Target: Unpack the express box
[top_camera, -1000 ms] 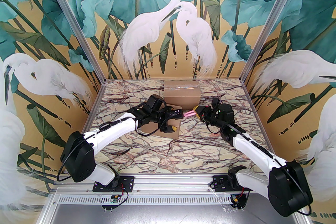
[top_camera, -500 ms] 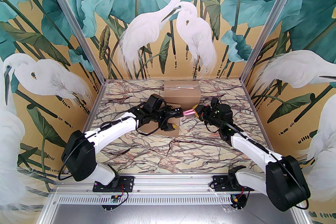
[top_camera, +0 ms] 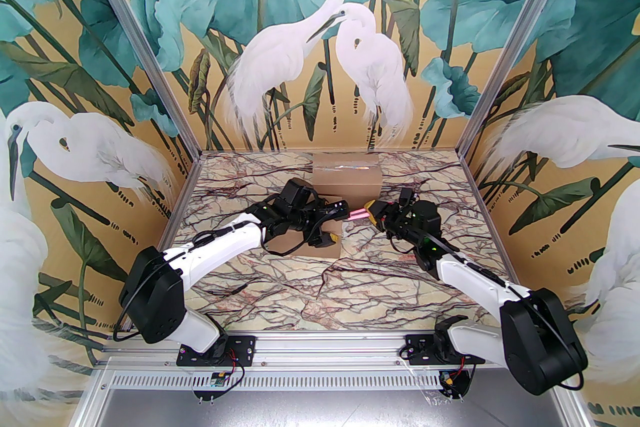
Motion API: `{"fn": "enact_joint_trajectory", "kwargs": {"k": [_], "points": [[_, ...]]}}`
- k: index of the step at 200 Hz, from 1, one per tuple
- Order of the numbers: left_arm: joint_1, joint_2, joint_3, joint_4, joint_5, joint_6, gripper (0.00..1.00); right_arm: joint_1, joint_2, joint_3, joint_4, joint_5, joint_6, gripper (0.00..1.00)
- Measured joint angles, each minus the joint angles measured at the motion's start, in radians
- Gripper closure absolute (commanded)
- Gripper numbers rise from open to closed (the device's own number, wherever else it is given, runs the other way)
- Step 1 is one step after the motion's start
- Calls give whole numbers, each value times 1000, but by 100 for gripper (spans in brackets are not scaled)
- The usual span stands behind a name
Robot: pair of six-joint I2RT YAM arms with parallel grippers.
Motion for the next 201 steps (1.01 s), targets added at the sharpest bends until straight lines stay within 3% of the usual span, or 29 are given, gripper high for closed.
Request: {"fn": "enact_joint_trajectory", "kwargs": {"k": [59, 118, 160, 201], "points": [[3, 0, 3, -4, 9, -14, 22, -10, -57, 5, -91, -20, -38, 100], [48, 4, 4, 27, -55, -73, 20, -69, -169, 50, -314, -146, -137, 100], [49, -12, 4, 29, -45, -153, 14, -94, -169, 94, -487, -141, -246, 100], [65, -109, 12, 16, -96, -329, 5, 32, -77, 256, -640, -72, -397, 100]]}}
